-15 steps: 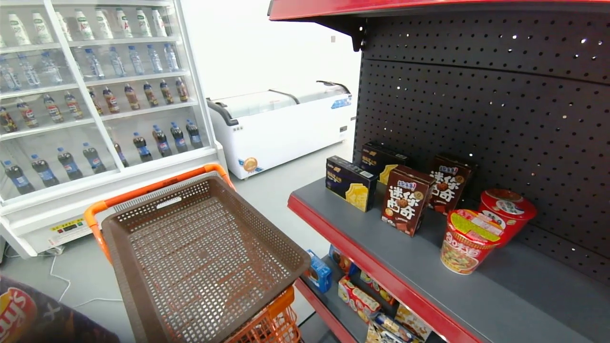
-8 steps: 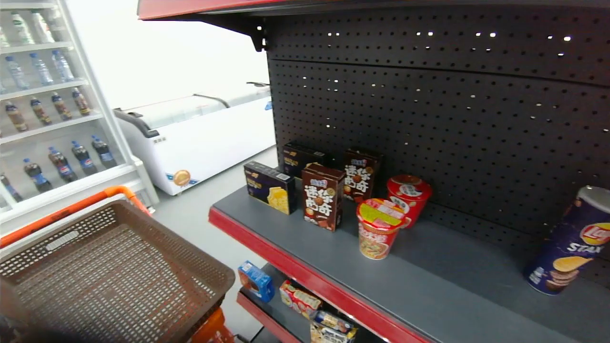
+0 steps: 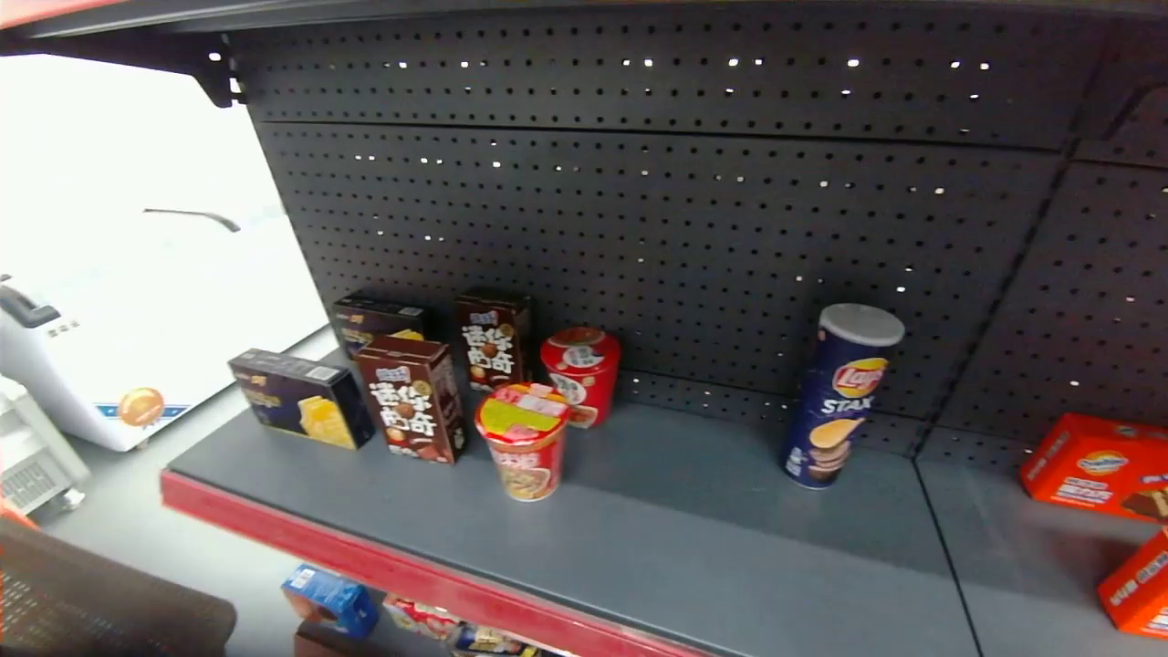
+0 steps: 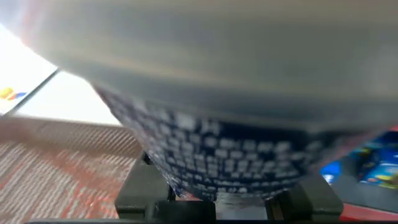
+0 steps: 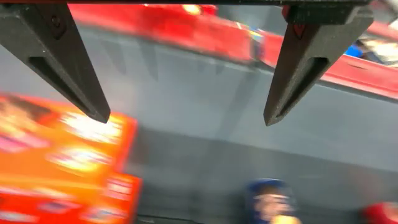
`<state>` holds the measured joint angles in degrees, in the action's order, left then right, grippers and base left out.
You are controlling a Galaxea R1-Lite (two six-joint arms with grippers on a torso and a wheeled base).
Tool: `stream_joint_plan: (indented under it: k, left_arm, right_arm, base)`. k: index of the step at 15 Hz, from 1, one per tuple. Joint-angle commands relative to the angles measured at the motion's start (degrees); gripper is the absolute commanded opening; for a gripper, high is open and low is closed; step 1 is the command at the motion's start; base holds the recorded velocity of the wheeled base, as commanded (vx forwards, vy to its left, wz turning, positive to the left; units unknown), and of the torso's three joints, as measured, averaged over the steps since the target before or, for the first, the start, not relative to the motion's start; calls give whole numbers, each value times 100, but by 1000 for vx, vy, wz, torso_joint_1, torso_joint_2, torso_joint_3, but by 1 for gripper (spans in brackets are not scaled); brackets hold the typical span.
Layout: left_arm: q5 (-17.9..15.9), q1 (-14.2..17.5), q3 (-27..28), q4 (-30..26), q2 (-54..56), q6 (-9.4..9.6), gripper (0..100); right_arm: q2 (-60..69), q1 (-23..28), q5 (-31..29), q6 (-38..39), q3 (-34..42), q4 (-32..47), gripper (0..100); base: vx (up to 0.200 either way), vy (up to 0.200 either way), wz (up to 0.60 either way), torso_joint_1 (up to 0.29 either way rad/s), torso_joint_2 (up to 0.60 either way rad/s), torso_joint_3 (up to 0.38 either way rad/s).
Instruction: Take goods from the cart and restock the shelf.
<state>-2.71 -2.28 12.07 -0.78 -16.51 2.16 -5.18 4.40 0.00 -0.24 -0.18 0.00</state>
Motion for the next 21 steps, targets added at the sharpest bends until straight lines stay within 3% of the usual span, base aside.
stream_joint_plan:
  k: [1,5,21]
  left_arm:
    - [-2,-1,-12,-1,-2,-14,0]
    - [-11,-1,-29,-10,7,-14,0]
    - [33,17,-179,-27,411,-22,0]
  right_arm:
    - [-9,-1,0,-2,1,0,100]
    - [0,-1,0,-2,1,0,100]
    - [-9,8,18,-20,1,0,100]
  base:
    - [0,0,-600,2,2,2]
    - [0,0,-600,0,6,2]
    - [0,0,0,0,0,0]
